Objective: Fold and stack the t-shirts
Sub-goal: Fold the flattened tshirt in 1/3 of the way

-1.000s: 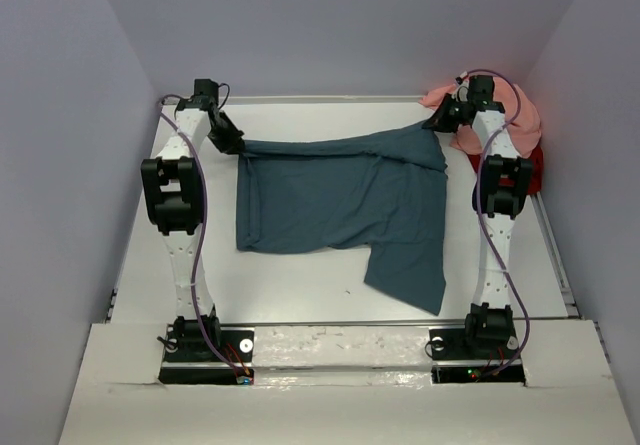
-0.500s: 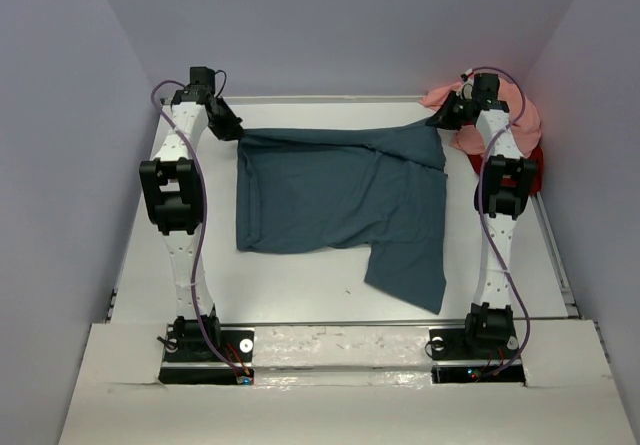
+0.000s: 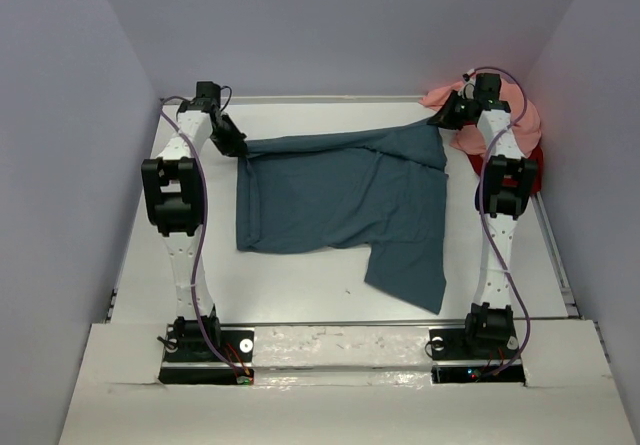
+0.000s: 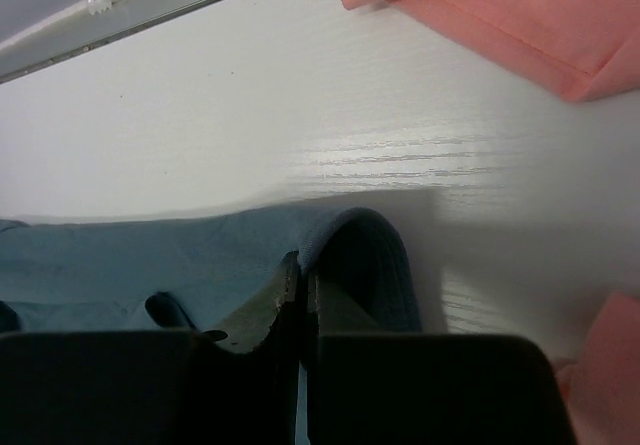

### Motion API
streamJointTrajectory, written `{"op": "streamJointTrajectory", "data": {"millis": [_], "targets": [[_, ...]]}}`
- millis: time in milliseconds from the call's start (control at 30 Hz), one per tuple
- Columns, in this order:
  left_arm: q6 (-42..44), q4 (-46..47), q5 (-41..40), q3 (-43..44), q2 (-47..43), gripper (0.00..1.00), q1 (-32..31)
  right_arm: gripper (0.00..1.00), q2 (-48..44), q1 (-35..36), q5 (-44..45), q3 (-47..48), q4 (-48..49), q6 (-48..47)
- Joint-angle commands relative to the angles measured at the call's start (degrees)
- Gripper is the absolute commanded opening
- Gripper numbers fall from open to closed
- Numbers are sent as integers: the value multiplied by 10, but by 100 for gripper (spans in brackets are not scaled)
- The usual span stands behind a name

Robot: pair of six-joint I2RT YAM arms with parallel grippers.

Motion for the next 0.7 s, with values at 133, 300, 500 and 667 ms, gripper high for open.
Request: {"op": "streamJointTrajectory", "data": {"millis": [133, 300, 500, 667], "targets": [[16, -14, -9, -80, -79, 17, -1, 0, -9, -11, 4, 22, 31, 4], [12, -12, -3, -115, -92, 25, -1, 0, -9, -16, 2, 21, 31, 3], [16, -15, 10, -110, -90, 77, -20, 0, -13, -16, -1, 13, 31, 2], [1, 49, 30, -148, -134, 82, -19, 0, -15, -16, -2, 10, 31, 0]]}}
